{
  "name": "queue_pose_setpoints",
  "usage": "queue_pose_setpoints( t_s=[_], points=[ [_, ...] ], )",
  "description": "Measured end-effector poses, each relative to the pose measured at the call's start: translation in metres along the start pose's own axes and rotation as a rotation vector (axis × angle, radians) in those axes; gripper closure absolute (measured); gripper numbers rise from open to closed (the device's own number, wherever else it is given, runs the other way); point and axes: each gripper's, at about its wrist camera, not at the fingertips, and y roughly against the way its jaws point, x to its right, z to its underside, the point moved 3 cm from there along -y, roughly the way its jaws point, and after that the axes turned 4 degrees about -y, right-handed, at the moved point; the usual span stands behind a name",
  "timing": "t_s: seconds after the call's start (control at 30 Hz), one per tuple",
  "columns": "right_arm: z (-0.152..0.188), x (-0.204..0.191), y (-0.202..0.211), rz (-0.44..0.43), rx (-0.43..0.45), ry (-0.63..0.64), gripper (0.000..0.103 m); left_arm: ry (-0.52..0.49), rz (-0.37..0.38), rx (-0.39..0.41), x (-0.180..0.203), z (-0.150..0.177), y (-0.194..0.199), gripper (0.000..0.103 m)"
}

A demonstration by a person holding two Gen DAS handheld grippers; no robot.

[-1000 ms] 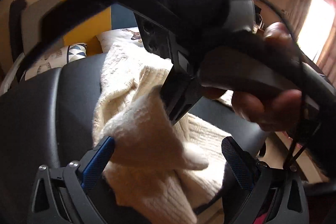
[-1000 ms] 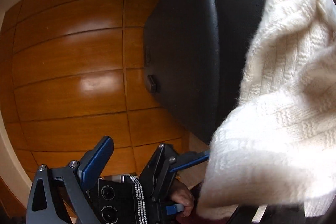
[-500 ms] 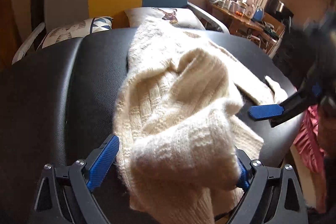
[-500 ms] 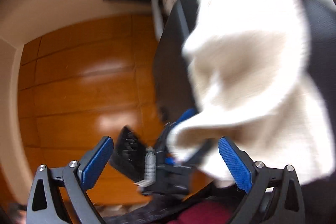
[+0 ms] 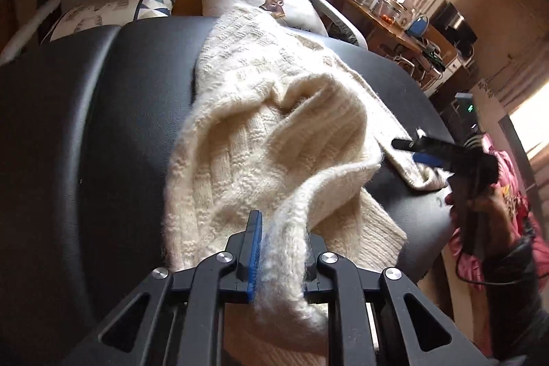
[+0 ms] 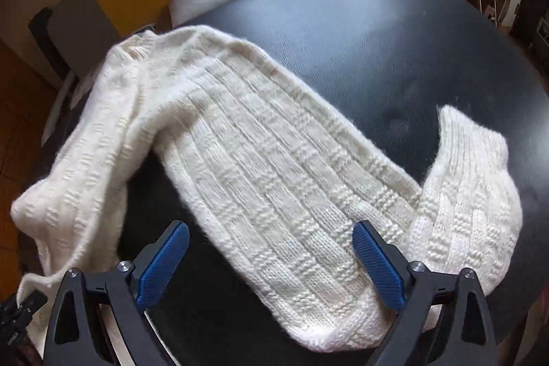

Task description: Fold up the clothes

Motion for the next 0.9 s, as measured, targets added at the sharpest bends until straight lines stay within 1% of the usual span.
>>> queue_pose_setpoints(
  t_s=[0.03, 0.13, 0.27, 0.33, 0.4, 0.43, 0.5, 0.53, 0.6, 0.63, 0.67, 0.7, 0.73, 0.8, 0.83, 0.87, 0.9],
  points=[
    [0.005, 0.005, -0.004, 0.001, 0.002, -0.001, 0.006, 0.026, 0.011, 0.023, -0.007, -0.002, 0.009, 0.093],
    [0.025, 0.02, -0.004, 0.001, 0.0, 0.027, 0.006, 0.105, 0.046, 0.093, -0.029, -0.008, 0.035, 0.095],
    [0.032, 0.015, -0.011, 0.011, 0.01, 0.079, 0.006, 0.209, 0.091, 0.186, -0.058, -0.017, 0.071, 0.095],
    [0.044, 0.015, -0.006, 0.038, 0.016, 0.117, 0.005, 0.259, 0.073, 0.193, -0.077, -0.016, 0.079, 0.095],
    [0.056, 0.012, 0.002, 0.077, 0.015, 0.158, 0.002, 0.309, 0.044, 0.192, -0.098, -0.013, 0.084, 0.095],
    [0.055, 0.008, -0.003, 0.099, 0.013, 0.178, 0.0, 0.333, 0.03, 0.191, -0.108, -0.012, 0.087, 0.095],
    [0.056, 0.001, -0.015, 0.147, 0.004, 0.201, 0.0, 0.382, 0.001, 0.19, -0.128, -0.009, 0.092, 0.095],
    [0.055, -0.001, -0.018, 0.159, -0.004, 0.196, 0.0, 0.407, -0.013, 0.189, -0.139, -0.008, 0.094, 0.095],
    [0.051, 0.0, -0.018, 0.144, -0.022, 0.155, 0.0, 0.456, -0.042, 0.187, -0.159, -0.005, 0.1, 0.095],
    [0.049, 0.001, -0.017, 0.131, -0.027, 0.133, 0.0, 0.481, -0.056, 0.186, -0.169, -0.004, 0.102, 0.093],
    [0.047, 0.003, -0.014, 0.112, -0.028, 0.105, 0.0, 0.505, -0.071, 0.185, -0.18, -0.003, 0.105, 0.084],
    [0.046, 0.005, -0.009, 0.082, -0.024, 0.069, 0.001, 0.532, -0.081, 0.186, -0.189, -0.001, 0.108, 0.08],
    [0.045, 0.007, -0.003, 0.037, -0.017, 0.033, 0.003, 0.549, -0.091, 0.199, -0.195, 0.001, 0.113, 0.079],
    [0.046, 0.009, 0.009, -0.064, -0.001, -0.027, 0.004, 0.567, -0.114, 0.239, -0.203, 0.006, 0.128, 0.072],
    [0.047, 0.008, 0.014, -0.106, 0.005, -0.051, 0.004, 0.576, -0.125, 0.259, -0.207, 0.008, 0.135, 0.055],
    [0.048, 0.007, 0.018, -0.15, 0.012, -0.065, 0.004, 0.572, -0.117, 0.275, -0.205, 0.011, 0.139, 0.036],
    [0.051, 0.003, 0.022, -0.194, 0.018, -0.073, 0.004, 0.561, -0.097, 0.288, -0.2, 0.015, 0.142, 0.032]
  ],
)
